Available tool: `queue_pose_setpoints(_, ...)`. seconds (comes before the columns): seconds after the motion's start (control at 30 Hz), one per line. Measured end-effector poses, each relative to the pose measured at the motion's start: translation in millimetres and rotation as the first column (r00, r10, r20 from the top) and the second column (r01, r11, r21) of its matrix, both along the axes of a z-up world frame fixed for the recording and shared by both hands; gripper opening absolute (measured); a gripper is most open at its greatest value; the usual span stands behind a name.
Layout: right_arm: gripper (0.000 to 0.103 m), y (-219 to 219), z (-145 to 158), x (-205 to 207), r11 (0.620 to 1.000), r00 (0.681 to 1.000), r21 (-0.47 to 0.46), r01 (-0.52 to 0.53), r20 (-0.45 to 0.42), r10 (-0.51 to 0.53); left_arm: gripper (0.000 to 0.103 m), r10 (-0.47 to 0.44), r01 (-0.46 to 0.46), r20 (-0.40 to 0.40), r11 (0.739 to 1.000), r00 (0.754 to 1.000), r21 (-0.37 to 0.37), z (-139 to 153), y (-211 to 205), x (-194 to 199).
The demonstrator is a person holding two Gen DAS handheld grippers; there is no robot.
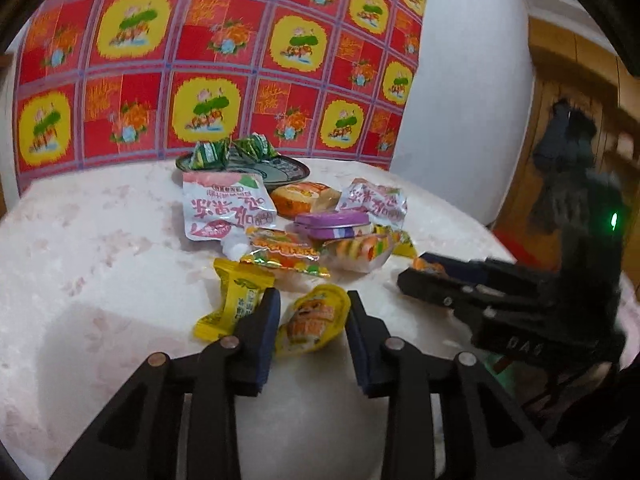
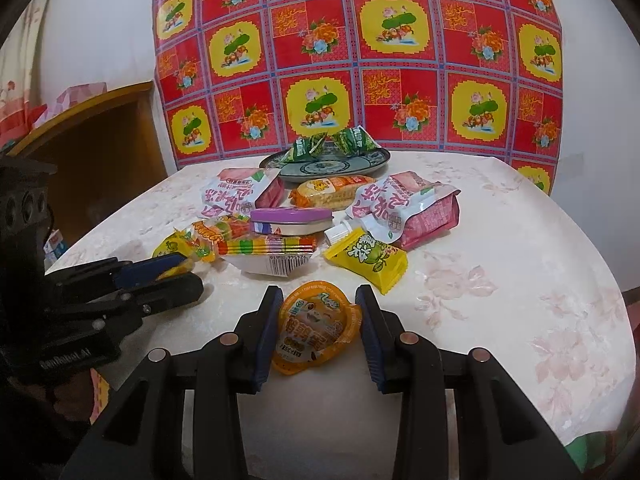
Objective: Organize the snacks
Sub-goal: 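Lift the orange snack cup with the right tool toward the plate, then open the right tool to release the orange cup onto the plate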
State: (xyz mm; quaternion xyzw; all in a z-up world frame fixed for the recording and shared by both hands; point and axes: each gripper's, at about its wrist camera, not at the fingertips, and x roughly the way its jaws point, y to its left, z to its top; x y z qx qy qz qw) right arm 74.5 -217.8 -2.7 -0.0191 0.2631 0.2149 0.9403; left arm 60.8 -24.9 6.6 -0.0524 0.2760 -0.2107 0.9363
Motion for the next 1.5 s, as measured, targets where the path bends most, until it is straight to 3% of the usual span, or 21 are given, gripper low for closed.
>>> queue_pose_setpoints(0.23,0.039,-1,0,1,1.000,1.000,0.010,-0.012,0.002,0.012,0.024,0.044,-0.044,0.028,0.999,0.999,-0.025,3,4,-6)
queue_pose_setpoints(0.37,0.039,-5,6,6,0.996,0.998,0.058,-0.063,-0.011,0.063,0.024,0.041,-0.044,0.099,0.999,0.994,0.029,20,-6,-16)
queue_pose_setpoints(0.5,0.039,-9,26,9,0.994,0.995,0.069,-0.085,0.051,0.082,0.025,0.076,-0.090,0.132,0.990,0.988,0.106,41,-13,-14)
queue_pose_setpoints(0.67,0.039,-13,61,36,0.989,0.991,0.087,-0.121,0.069,0.115,0.025,0.125,-0.164,0.173,0.959,0.977,0.233,69,-7,13)
queue_pose_setpoints(0.83,0.039,-3,87,83,0.984,0.983,0.039,-0.173,0.077,0.169,0.025,0.106,-0.171,0.209,0.932,0.972,0.318,87,3,54)
queue_pose_setpoints(0.97,0.039,6,91,151,0.983,0.982,0.042,-0.181,-0.051,0.183,0.025,0.113,-0.152,0.133,0.928,0.985,0.340,86,11,111)
queue_pose_setpoints(1.2,0.039,41,72,219,0.974,0.979,-0.136,-0.180,-0.116,0.165,0.025,0.132,-0.114,-0.027,0.929,0.991,0.353,61,18,190)
queue_pose_setpoints(1.33,0.039,53,59,241,0.957,0.975,-0.220,-0.188,-0.160,0.155,0.025,0.155,-0.120,-0.081,0.936,0.985,0.330,49,24,214)
queue_pose_setpoints(1.5,0.040,57,53,255,0.950,0.966,-0.233,-0.209,-0.202,0.163,0.025,0.175,-0.137,-0.091,0.937,0.980,0.322,43,30,222)
